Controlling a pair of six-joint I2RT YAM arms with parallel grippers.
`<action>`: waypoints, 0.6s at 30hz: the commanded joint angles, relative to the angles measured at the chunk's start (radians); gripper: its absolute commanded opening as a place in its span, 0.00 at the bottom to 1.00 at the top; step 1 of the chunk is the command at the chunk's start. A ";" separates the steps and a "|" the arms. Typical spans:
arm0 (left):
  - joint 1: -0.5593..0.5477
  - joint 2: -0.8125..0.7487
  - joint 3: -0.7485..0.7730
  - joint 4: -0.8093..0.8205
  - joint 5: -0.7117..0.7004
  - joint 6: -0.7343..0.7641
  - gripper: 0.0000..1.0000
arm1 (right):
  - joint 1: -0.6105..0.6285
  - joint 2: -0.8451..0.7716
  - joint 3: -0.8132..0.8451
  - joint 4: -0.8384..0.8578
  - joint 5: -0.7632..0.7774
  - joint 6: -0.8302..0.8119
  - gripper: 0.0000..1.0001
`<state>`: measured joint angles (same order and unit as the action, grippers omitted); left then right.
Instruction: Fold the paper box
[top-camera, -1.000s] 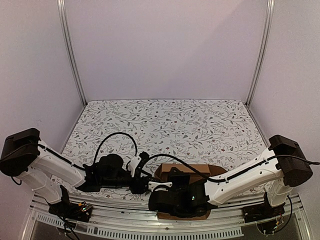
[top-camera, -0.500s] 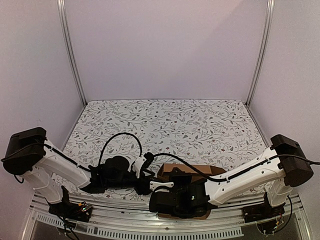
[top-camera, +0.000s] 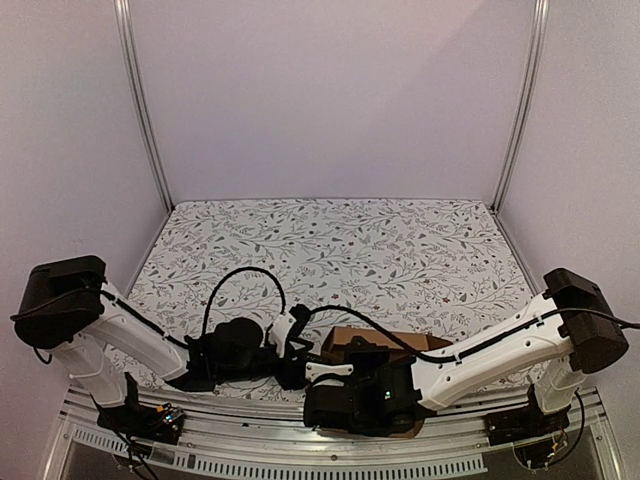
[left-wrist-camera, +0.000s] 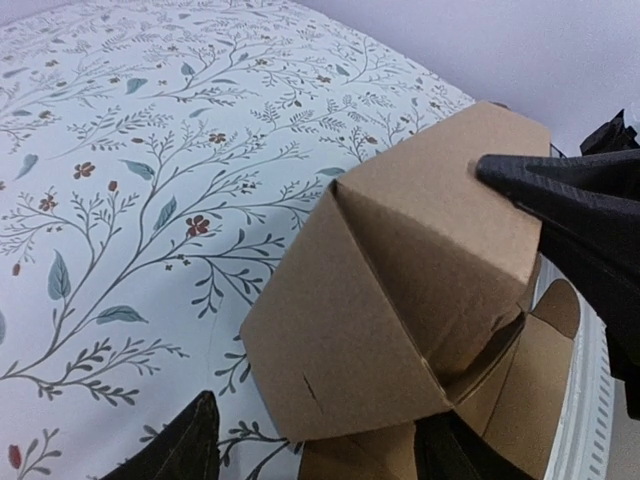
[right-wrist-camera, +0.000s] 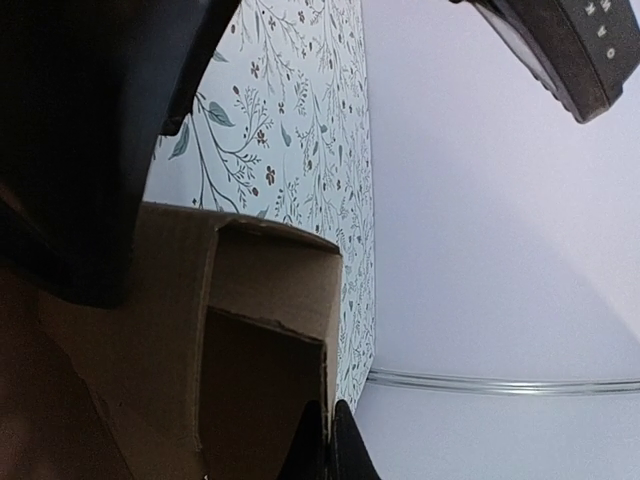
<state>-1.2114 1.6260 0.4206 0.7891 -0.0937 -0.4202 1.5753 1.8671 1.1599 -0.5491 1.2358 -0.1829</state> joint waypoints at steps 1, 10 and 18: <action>-0.066 0.024 0.040 0.177 0.041 0.036 0.64 | -0.022 -0.047 0.005 0.113 -0.056 0.071 0.00; -0.065 0.102 0.028 0.324 0.086 0.069 0.64 | -0.036 -0.124 -0.058 0.183 -0.129 0.061 0.00; -0.063 0.112 0.043 0.308 0.017 0.102 0.64 | -0.041 -0.151 -0.080 0.190 -0.152 0.067 0.00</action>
<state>-1.2575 1.7287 0.4240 1.0550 -0.0639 -0.3546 1.5349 1.7458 1.0897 -0.4309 1.1267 -0.1532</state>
